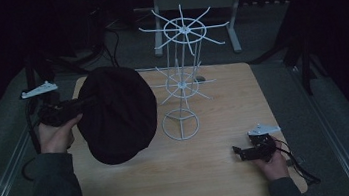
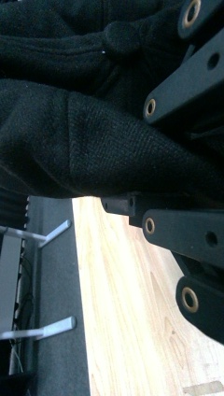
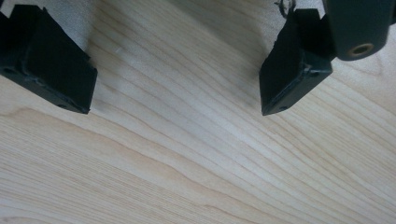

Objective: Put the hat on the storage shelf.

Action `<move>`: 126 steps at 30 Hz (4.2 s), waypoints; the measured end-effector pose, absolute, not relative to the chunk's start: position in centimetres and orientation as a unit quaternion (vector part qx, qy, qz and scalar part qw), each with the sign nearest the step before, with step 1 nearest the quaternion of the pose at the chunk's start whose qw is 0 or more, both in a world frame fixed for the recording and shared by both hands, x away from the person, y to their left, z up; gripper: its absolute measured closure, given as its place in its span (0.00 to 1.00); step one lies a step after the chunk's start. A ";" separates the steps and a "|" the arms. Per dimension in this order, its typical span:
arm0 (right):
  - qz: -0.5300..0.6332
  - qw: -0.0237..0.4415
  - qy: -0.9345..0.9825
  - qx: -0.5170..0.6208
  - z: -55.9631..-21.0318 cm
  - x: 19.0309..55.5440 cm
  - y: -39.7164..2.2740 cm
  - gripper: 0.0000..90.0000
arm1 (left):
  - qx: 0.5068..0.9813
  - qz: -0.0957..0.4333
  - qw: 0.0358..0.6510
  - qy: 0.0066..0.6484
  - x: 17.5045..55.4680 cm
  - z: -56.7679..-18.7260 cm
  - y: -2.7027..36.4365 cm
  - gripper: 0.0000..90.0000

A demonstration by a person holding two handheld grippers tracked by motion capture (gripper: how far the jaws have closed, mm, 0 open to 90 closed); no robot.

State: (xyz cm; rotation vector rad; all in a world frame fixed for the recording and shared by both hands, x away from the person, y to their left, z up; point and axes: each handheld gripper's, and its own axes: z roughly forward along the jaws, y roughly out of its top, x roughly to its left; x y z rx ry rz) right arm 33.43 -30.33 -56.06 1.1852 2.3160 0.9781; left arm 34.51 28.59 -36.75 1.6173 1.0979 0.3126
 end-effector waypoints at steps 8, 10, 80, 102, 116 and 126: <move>0.346 0.180 0.820 0.419 -56.1 33.4 -30.3 0.12 | 0.684 0.132 0.554 0.457 34.7 -36.1 28.5 0.85; 0.346 0.180 0.820 0.419 -56.1 33.4 -30.3 0.12 | 0.683 0.132 0.556 0.455 34.7 -36.0 28.5 0.85; 0.346 0.181 0.820 0.418 -56.1 33.5 -30.4 0.12 | 0.660 0.107 0.622 0.408 34.5 -33.1 28.1 0.84; 0.346 0.181 0.820 0.418 -56.1 33.4 -30.3 0.12 | 0.659 0.100 0.640 0.383 33.9 -31.7 27.4 0.84; 0.346 0.181 0.820 0.418 -56.1 33.5 -30.4 0.12 | 0.653 0.095 0.651 0.375 33.7 -31.3 27.3 0.84; 0.346 0.181 0.820 0.417 -56.1 33.5 -30.4 0.12 | 0.648 0.092 0.659 0.371 33.7 -31.0 27.2 0.84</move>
